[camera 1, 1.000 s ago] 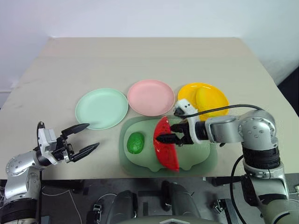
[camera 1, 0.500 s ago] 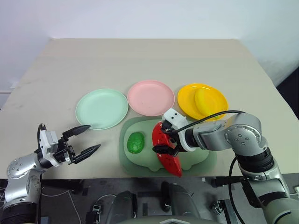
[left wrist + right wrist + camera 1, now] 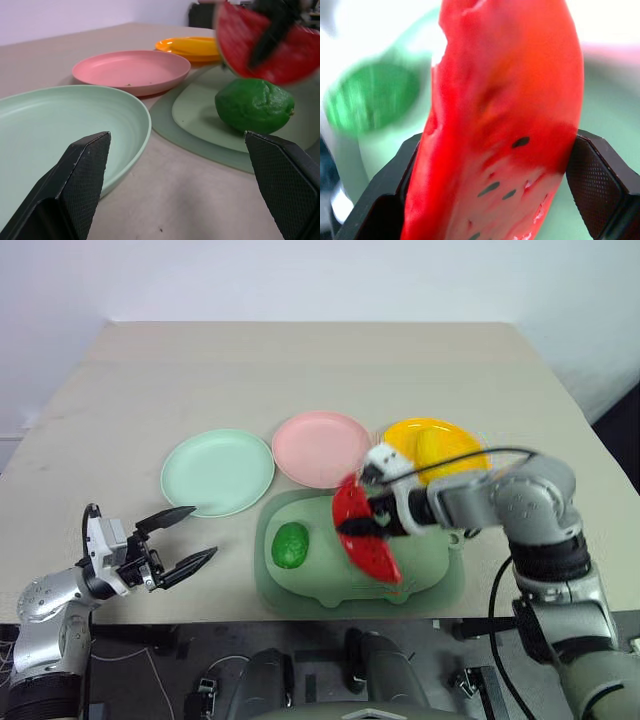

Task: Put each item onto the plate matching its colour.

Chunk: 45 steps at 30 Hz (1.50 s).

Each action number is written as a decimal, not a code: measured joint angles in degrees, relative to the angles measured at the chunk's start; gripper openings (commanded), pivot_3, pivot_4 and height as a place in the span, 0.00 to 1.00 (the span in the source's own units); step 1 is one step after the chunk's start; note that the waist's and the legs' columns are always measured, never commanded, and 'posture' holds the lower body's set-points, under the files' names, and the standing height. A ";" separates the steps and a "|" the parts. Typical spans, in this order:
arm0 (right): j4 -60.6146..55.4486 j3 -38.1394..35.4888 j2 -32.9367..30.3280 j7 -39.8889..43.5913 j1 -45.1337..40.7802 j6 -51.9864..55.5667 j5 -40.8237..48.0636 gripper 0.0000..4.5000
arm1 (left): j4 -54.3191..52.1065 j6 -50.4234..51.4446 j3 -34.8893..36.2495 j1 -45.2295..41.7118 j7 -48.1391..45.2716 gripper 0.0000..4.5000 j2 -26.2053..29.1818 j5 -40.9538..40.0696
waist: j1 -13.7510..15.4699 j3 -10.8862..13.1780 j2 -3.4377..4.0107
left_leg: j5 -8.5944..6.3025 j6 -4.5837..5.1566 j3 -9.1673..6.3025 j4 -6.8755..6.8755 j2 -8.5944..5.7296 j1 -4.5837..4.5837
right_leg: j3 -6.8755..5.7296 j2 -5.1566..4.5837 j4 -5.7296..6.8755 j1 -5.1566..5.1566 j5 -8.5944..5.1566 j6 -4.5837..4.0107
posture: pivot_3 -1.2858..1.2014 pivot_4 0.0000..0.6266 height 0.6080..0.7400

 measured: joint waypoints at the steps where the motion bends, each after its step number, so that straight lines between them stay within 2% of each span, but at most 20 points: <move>1: 2.12 -0.86 -0.06 0.92 -2.51 -1.70 -1.11 0.77 | 0.01 -0.01 0.00 -0.18 -0.07 1.00 0.00 0.00 | 0.02 0.00 0.00 | 0.00 0.00 -0.01 -0.05 0.00 0.00 | -0.01 0.02 0.00 -0.01 0.00 0.00 | 0.52 0.24 0.97; 4: 9.74 -0.93 0.13 4.57 -8.07 -7.54 -5.45 0.77 | 0.31 -0.02 -0.02 -0.24 -0.20 1.00 -0.01 0.00 | 0.00 0.00 0.00 | 0.00 0.00 -0.01 -0.12 0.01 -0.01 | -0.01 0.05 0.03 -0.04 0.00 -0.01 | 0.52 0.24 0.97; 7: 16.47 1.64 0.78 7.95 -9.82 -13.58 -10.81 0.77 | 0.45 -0.04 0.00 -0.22 -0.19 1.00 -0.01 0.00 | -0.02 0.00 0.00 | -0.01 0.01 0.04 -0.12 -0.01 -0.05 | -0.01 0.00 -0.01 -0.06 0.00 0.00 | 0.52 0.24 0.97; 14: 37.75 6.96 9.92 12.50 -12.63 -40.22 -27.74 0.77 | -0.06 -0.08 0.16 0.35 0.40 1.00 -0.08 -0.01 | -0.33 0.02 0.04 | -0.01 0.01 0.10 -0.12 -0.02 -0.06 | 0.00 -0.02 0.05 -0.10 0.01 0.02 | 0.52 0.24 0.97; 19: 47.48 6.27 13.42 13.80 -13.68 -47.25 -33.18 0.77 | -0.09 -0.08 0.28 0.66 0.43 1.00 -0.07 -0.01 | -0.14 0.07 0.11 | 0.06 -0.10 0.09 -0.12 0.00 -0.14 | -0.01 -0.07 0.05 -0.13 0.01 0.01 | 0.52 0.24 0.97; 21: 49.08 5.58 13.78 13.95 -14.24 -47.99 -34.24 0.93 | -0.09 -0.08 0.30 0.67 0.40 1.00 -0.07 -0.01 | -0.15 0.07 0.12 | 0.07 -0.14 0.09 -0.11 0.00 -0.15 | -0.01 -0.09 0.05 -0.12 0.01 0.01 | 0.52 0.24 0.97; 22: 49.16 5.21 13.78 14.18 -14.33 -48.29 -34.64 0.97 | -0.09 -0.08 0.33 0.69 0.37 1.00 -0.07 -0.01 | -0.15 0.07 0.12 | 0.09 -0.16 0.08 -0.12 0.00 -0.16 | -0.01 -0.09 0.05 -0.13 0.01 0.01 | 0.52 0.24 0.97; 27: 46.10 3.32 13.60 17.39 -14.17 -48.20 -35.15 0.99 | -0.07 -0.08 0.36 0.60 0.22 1.00 -0.05 -0.01 | -0.18 0.11 0.19 | 0.08 -0.14 0.07 -0.12 0.02 -0.15 | -0.02 -0.07 0.05 -0.13 0.01 0.02 | 0.52 0.24 0.97; 30: 38.43 2.05 11.88 19.77 -12.64 -44.83 -34.01 0.99 | 0.00 -0.04 0.37 0.05 0.15 1.00 0.02 -0.01 | -0.07 0.12 0.20 | 0.01 -0.02 0.03 -0.12 0.04 -0.15 | -0.03 -0.08 0.05 -0.13 0.01 0.02 | 0.52 0.24 0.97; 33: 27.96 1.34 7.08 23.67 -8.64 -40.76 -32.06 0.99 | 0.02 0.58 0.43 -0.34 0.07 1.00 0.25 -0.11 | 0.39 0.12 0.20 | 0.00 -0.01 -0.01 -0.11 0.01 -0.16 | -0.07 -0.15 0.04 -0.10 0.01 0.01 | 0.52 0.24 0.97; 36: 16.94 -0.28 -0.54 29.89 -2.13 -39.52 -29.42 0.99 | -0.24 1.45 0.62 -1.18 0.05 1.00 1.03 -0.86 | 0.47 0.12 0.21 | -0.02 0.04 -0.12 -0.06 -0.02 -0.32 | -0.19 -0.18 -0.02 -0.10 0.02 0.02 | 0.52 0.24 0.97; 40: 6.94 -6.30 -9.44 38.33 9.11 -45.52 -26.69 0.99 | -1.65 2.58 0.24 -2.79 -0.35 1.00 1.35 -1.22 | 0.42 0.13 0.22 | -0.03 0.05 -0.12 -0.06 -0.10 -0.29 | -0.22 -0.11 -0.06 -0.05 0.02 0.04 | 0.52 0.24 0.97; 45: 3.83 -14.04 -15.57 48.77 21.75 -54.82 -24.21 0.99 | -3.11 4.94 -0.17 -3.79 -0.90 1.00 2.40 -1.25 | 0.11 0.18 0.26 | -0.03 0.05 0.01 -0.07 -0.06 0.13 | -0.10 -0.02 -0.06 0.15 0.01 0.03 | 0.52 0.24 0.97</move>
